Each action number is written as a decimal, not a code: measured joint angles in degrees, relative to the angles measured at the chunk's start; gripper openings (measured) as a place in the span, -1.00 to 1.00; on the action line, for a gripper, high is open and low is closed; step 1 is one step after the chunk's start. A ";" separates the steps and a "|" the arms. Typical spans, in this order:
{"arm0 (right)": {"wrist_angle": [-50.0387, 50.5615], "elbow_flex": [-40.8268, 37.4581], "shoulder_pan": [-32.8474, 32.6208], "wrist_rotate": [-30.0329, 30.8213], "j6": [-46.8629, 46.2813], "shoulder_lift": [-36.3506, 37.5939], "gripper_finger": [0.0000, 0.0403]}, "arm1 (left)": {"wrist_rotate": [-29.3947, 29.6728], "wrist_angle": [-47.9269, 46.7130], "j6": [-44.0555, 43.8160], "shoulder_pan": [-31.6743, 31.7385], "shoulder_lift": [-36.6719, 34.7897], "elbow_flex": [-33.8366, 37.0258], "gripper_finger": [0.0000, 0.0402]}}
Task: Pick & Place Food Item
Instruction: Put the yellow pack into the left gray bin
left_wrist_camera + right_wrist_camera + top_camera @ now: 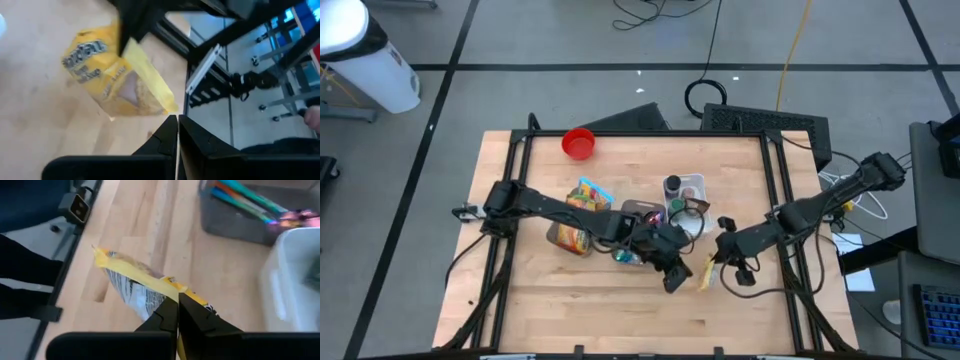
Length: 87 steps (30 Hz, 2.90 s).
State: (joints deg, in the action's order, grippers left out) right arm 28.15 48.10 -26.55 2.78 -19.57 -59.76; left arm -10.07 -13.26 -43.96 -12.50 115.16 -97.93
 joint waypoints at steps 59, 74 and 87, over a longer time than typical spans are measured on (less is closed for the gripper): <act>40.25 30.69 9.32 16.55 -10.45 -6.69 -1.00 | -33.01 39.47 -10.95 23.40 -0.29 0.00 0.17; 44.65 30.69 20.35 33.96 -11.63 -6.71 -1.00 | -29.11 27.89 -33.61 26.66 -0.19 0.00 0.19; 37.32 30.69 21.34 42.38 1.46 -8.42 -1.00 | -10.64 22.46 -46.03 25.52 -0.16 0.02 0.19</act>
State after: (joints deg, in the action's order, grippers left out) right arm 65.47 78.78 -5.21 45.16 -18.11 -68.18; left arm -20.71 9.20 -89.99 13.02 115.00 -97.91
